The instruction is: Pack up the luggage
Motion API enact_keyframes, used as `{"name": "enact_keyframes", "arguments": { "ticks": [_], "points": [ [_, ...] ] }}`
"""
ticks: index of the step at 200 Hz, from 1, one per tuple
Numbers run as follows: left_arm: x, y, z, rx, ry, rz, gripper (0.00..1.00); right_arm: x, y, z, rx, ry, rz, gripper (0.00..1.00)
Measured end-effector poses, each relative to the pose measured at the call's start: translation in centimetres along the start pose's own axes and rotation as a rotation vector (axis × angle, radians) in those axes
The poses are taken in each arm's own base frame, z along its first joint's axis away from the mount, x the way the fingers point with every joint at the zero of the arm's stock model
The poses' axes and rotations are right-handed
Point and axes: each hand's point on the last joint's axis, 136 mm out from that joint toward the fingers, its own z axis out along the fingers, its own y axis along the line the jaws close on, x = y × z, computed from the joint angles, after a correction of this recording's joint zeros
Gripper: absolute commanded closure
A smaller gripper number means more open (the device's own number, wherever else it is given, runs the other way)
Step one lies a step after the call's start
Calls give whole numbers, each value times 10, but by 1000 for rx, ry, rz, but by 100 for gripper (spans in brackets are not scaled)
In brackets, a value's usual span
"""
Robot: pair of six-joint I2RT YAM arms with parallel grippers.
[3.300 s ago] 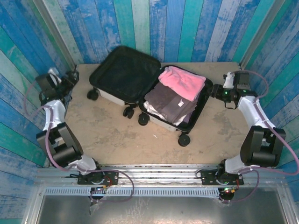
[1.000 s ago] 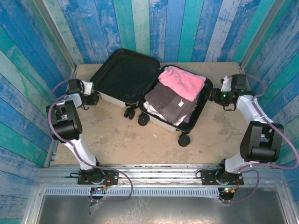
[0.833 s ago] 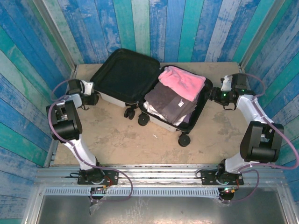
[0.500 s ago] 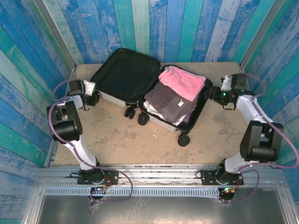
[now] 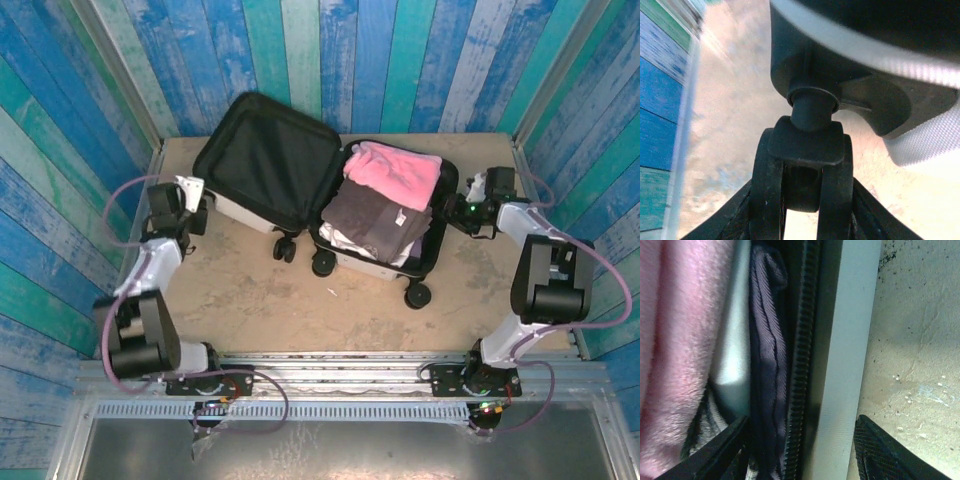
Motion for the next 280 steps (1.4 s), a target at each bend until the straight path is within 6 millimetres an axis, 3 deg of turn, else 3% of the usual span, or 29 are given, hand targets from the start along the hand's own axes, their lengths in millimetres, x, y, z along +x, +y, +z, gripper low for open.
{"name": "enact_keyframes", "arguments": {
  "ticks": [19, 37, 59, 81, 111, 149, 177, 204, 219, 234, 241, 247, 251, 267, 272, 274, 280],
  "points": [
    [-45, 1, -39, -16, -170, 19, 100, 3, 2, 9, -9, 18, -5, 47],
    [-87, -10, -80, 4, -344, 54, 100, 5, 1, 18, -4, 28, -8, 47],
    [-120, -25, -124, 41, -494, 92, 100, 2, 7, 28, -10, 34, -23, 50],
    [-133, -33, -153, 59, -568, 106, 100, -2, 22, 42, -23, 51, -56, 53],
    [-141, -33, -183, 60, -624, 103, 100, 0, 60, 68, -65, 77, -141, 54],
    [-160, -45, -217, 142, -696, 125, 100, 27, 114, 92, -131, 142, -236, 46],
    [-165, -67, -229, 248, -704, 172, 100, 50, 145, 91, -206, 211, -293, 41],
    [-165, -99, -232, 366, -668, 245, 100, 56, 146, 60, -210, 220, -344, 39],
    [-162, -123, -234, 435, -641, 302, 100, 44, 131, 21, -197, 164, -330, 39],
    [-155, -155, -235, 505, -594, 379, 99, 22, 105, -31, -170, 46, -287, 38],
    [-153, -167, -237, 532, -578, 413, 86, 15, 94, -49, -153, 1, -269, 37],
    [-148, -183, -238, 557, -557, 454, 55, 7, 83, -68, -134, -51, -252, 37],
    [-145, -193, -237, 575, -539, 482, 42, 5, 80, -76, -128, -72, -249, 37],
    [-128, -242, -249, 705, -511, 592, 17, 7, 70, -101, -100, -132, -249, 35],
    [-124, -257, -257, 750, -518, 622, 1, 10, 69, -103, -99, -133, -254, 35],
    [-123, -262, -260, 770, -523, 630, 5, 12, 68, -104, -98, -132, -255, 35],
    [-120, -276, -273, 824, -541, 652, 7, 16, 67, -104, -96, -125, -258, 35]
  ]
}}
